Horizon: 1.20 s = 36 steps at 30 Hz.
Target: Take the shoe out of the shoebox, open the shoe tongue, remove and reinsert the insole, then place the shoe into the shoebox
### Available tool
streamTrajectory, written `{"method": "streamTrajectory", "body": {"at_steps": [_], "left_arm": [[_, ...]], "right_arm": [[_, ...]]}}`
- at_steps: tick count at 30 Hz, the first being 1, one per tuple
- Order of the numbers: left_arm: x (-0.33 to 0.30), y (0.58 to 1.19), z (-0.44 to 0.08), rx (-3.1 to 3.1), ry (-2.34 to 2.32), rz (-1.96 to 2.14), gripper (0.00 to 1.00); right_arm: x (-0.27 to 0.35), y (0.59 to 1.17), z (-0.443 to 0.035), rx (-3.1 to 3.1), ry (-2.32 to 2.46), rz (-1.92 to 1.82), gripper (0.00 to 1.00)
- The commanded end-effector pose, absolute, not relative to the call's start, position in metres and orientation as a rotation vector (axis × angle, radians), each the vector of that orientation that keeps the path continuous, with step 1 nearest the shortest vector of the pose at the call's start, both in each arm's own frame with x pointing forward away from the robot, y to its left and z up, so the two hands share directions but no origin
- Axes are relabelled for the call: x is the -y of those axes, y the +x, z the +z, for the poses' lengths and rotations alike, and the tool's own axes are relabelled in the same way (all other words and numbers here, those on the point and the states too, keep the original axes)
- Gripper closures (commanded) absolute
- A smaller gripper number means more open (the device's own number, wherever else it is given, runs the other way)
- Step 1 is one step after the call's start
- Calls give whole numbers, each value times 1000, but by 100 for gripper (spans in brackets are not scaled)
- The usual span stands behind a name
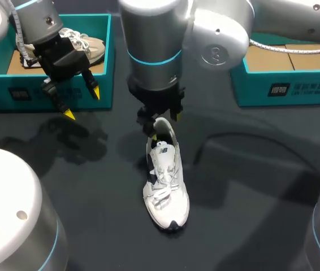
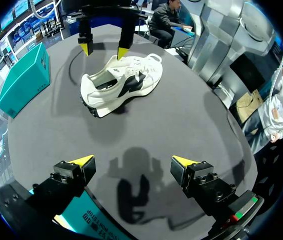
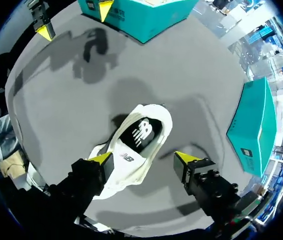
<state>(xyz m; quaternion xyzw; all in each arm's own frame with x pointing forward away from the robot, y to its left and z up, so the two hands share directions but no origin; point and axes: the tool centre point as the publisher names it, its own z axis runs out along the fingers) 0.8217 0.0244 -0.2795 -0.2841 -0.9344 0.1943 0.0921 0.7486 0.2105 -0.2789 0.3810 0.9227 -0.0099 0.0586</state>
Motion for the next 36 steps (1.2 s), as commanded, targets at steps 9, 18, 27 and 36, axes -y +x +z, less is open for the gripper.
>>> {"method": "streamTrajectory", "body": {"at_steps": [9,18,27,36], "left_arm": [[-25,822,-279,2775,-845,574,0],[-25,822,-279,2775,-845,574,0],[-25,822,-279,2775,-845,574,0],[-25,822,-279,2775,-845,574,0]], "right_arm": [[-232,754,-286,-2943,587,-185,0],[-249,761,-286,-2875,297,-182,0],[-241,779,-291,-2892,215,-85,0],[-236,794,-302,-2921,164,-63,0]]}}
